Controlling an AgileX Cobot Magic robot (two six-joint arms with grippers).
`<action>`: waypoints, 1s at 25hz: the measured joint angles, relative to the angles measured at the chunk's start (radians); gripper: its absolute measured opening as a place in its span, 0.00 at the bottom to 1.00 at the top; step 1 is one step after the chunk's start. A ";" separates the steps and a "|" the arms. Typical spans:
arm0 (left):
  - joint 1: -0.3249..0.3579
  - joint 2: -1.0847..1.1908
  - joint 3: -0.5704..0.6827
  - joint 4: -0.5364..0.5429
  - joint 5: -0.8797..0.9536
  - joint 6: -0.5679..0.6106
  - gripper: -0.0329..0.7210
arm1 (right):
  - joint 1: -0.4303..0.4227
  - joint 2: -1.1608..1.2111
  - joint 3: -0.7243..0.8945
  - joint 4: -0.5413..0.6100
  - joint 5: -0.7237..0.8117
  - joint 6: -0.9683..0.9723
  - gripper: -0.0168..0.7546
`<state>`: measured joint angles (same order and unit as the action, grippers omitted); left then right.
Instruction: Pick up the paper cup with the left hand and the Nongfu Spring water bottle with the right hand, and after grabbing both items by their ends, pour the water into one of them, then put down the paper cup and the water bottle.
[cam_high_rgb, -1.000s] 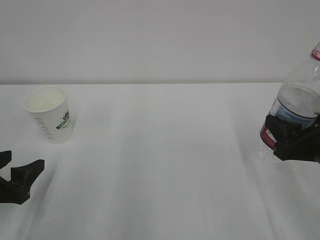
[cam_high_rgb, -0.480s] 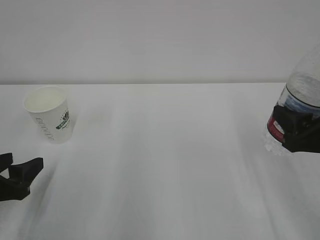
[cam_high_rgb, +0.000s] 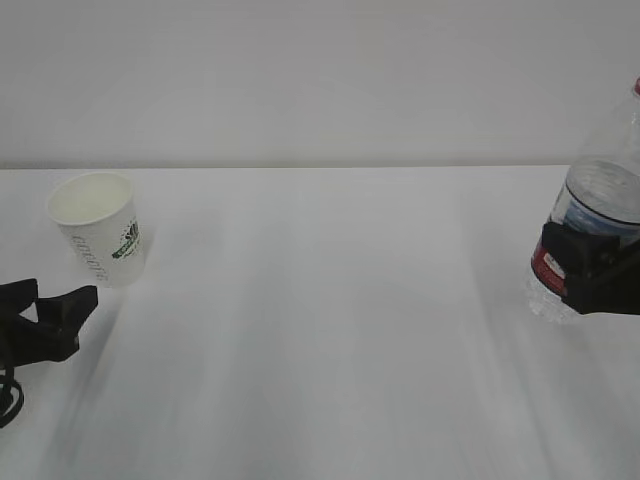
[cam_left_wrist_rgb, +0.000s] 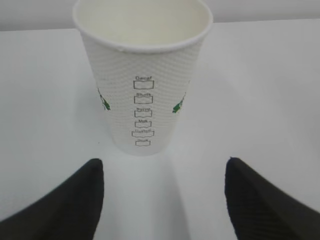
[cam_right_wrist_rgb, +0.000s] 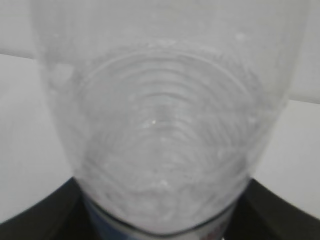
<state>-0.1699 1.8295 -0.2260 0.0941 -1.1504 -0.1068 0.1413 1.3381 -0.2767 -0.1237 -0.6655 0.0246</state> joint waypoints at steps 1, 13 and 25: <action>0.000 0.006 -0.012 -0.005 -0.001 0.004 0.77 | 0.000 0.000 0.000 0.000 0.000 0.000 0.64; 0.000 0.115 -0.131 -0.005 -0.001 0.012 0.77 | 0.000 0.000 0.000 0.000 0.000 0.000 0.64; 0.000 0.261 -0.260 0.010 -0.001 0.054 0.92 | 0.000 0.000 0.000 0.000 0.000 0.000 0.64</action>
<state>-0.1699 2.0910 -0.4863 0.1042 -1.1514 -0.0526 0.1413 1.3381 -0.2767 -0.1237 -0.6655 0.0251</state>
